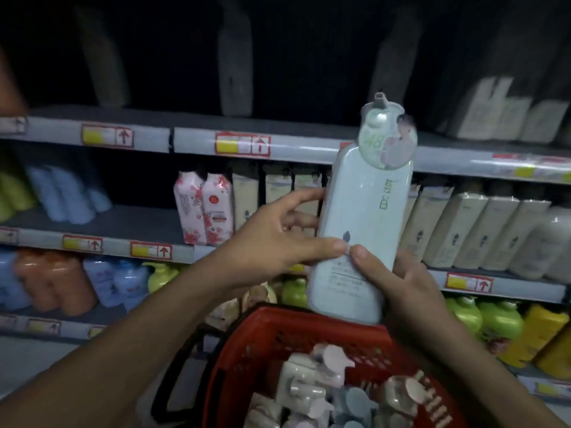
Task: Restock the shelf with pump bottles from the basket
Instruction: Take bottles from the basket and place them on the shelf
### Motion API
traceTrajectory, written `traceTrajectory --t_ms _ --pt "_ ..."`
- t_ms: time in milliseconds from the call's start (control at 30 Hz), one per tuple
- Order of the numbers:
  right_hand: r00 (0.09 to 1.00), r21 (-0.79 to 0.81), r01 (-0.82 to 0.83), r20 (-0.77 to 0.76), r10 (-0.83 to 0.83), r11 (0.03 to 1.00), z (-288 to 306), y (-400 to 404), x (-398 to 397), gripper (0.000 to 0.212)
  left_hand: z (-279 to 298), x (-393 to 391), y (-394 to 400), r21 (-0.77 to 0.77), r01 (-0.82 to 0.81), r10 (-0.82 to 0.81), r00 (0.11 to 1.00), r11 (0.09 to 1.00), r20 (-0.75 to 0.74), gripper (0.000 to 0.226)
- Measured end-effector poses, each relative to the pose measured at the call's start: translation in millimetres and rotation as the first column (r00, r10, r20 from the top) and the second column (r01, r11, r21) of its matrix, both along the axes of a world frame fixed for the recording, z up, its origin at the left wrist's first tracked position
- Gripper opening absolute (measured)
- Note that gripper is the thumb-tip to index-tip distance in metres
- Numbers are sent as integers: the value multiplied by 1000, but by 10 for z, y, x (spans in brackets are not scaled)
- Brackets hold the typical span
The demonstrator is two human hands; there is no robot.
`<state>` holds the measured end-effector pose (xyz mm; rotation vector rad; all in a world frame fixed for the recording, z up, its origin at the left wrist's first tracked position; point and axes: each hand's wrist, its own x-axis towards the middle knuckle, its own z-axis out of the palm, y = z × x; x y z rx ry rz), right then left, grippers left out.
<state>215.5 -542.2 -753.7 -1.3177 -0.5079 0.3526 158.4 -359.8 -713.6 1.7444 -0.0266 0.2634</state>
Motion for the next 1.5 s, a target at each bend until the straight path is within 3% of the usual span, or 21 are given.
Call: traceTrajectory --t_ms 100,233,300,400,433,467,500,533,567,633,800,900,1000,1100,1200,1333,1500 --pt "999 16 -1 32 1 1000 356 80 -4 49 308 -127 21 66 -37 32 997 997 76 69" --pt "995 -117 79 66 -72 990 748 155 -44 85 516 -178 34 98 -77 64 990 992 124 68" --pt "983 -159 163 114 -146 974 919 214 -109 65 591 -194 75 85 -66 58 994 994 95 65" --pt "925 -16 293 257 -279 956 1084 433 -358 15 623 -172 159 147 4 -26 988 989 150 64" --pt "861 54 372 353 -367 926 1095 546 -400 26 651 -162 182 105 -19 0 985 994 175 67" --pt "776 207 507 312 -548 836 1075 670 -376 33 685 -136 192 40 -25 18 987 999 162 66" --pt "782 305 488 265 -565 818 1039 718 -303 31 710 -91 170 -31 -36 40 989 999 146 62" --pt "805 261 482 244 -540 837 999 712 -164 24 780 -41 148 -130 -70 85 990 989 116 59" --pt "831 177 427 309 -462 887 1045 726 -4 31 834 8 186 -155 -114 133 984 981 116 61" --pt "867 5 287 425 -262 958 1150 650 300 50 938 91 367 -92 -165 182 958 982 221 69" --pt "644 -139 218 764 -36 966 1880 1342 834 44 1268 487 1073 -63 -341 339 863 938 376 57" --pt "586 -229 217 808 61 949 1932 1915 1130 43 1186 707 1562 -52 -449 434 819 892 376 52" --pt "627 -301 174 768 130 938 1894 2386 1386 50 1072 948 2010 -50 -525 507 788 850 348 51" --pt "670 -255 144 736 95 956 1891 2689 1624 55 1109 1215 2298 -8 -552 513 769 834 381 52" --pt "677 -239 175 733 59 955 1853 2870 1846 51 1179 1469 2496 74 -539 479 796 839 372 57" --pt "809 -251 49 578 109 967 1652 2923 2048 45 1136 1618 2621 243 -484 400 857 840 325 59" --pt "864 -193 77 502 31 978 1565 3045 2167 39 1163 1733 2717 297 -501 421 857 813 296 60"
